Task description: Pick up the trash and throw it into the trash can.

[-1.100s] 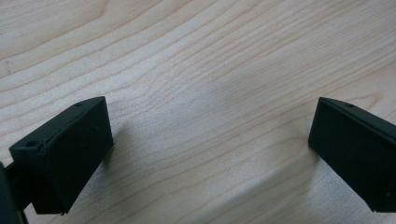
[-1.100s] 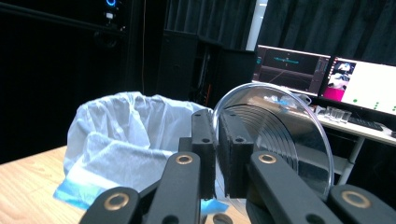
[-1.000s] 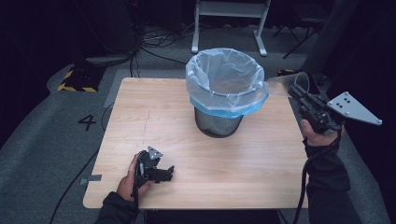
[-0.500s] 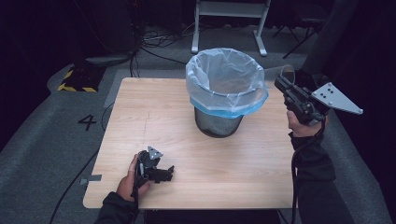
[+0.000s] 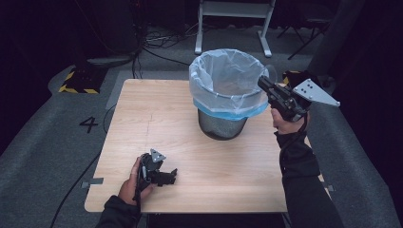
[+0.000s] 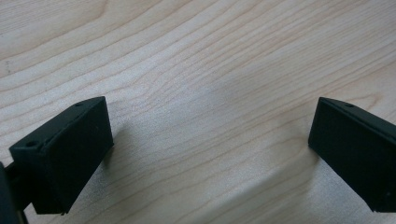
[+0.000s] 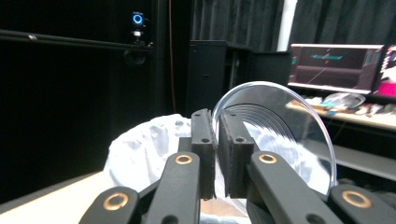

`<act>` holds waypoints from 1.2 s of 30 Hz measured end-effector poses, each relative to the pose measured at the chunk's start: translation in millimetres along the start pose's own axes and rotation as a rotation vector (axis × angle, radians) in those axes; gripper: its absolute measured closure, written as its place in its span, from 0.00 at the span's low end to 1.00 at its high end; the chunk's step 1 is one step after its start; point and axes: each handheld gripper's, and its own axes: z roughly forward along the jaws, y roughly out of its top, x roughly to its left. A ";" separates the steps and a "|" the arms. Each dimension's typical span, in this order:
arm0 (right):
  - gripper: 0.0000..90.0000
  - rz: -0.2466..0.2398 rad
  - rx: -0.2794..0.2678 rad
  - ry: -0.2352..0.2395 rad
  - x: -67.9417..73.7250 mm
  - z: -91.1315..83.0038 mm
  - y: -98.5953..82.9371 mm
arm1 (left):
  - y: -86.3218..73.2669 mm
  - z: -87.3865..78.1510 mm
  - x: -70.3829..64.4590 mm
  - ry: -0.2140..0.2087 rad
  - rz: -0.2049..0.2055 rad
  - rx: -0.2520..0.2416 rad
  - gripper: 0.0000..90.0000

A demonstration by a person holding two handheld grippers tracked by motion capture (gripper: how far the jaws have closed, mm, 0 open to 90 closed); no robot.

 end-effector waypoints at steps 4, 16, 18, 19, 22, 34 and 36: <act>0.95 0.030 0.036 0.012 1.3 15.2 -9.7 | 0.0 0.0 0.0 0.000 0.000 0.000 0.00; 0.93 0.036 0.091 0.035 4.2 31.2 -20.3 | -0.6 -0.1 -0.2 0.002 -0.001 -0.006 0.00; 0.92 0.035 0.094 0.025 5.2 33.9 -22.2 | -0.7 -0.3 -0.5 0.000 -0.004 -0.003 0.00; 0.92 0.032 0.100 0.026 5.4 34.9 -23.3 | -0.8 -0.3 -0.5 0.000 -0.005 -0.003 0.00; 0.87 0.026 0.111 0.036 5.7 37.6 -26.0 | -0.9 -0.5 -0.5 0.001 -0.004 -0.002 0.00; 0.75 0.044 0.142 -0.005 3.1 37.3 -34.1 | -1.1 -0.8 -0.5 0.001 -0.003 -0.001 0.00; 0.73 0.049 0.144 -0.018 4.1 36.6 -33.6 | -1.1 -0.8 -0.5 0.001 -0.003 -0.001 0.00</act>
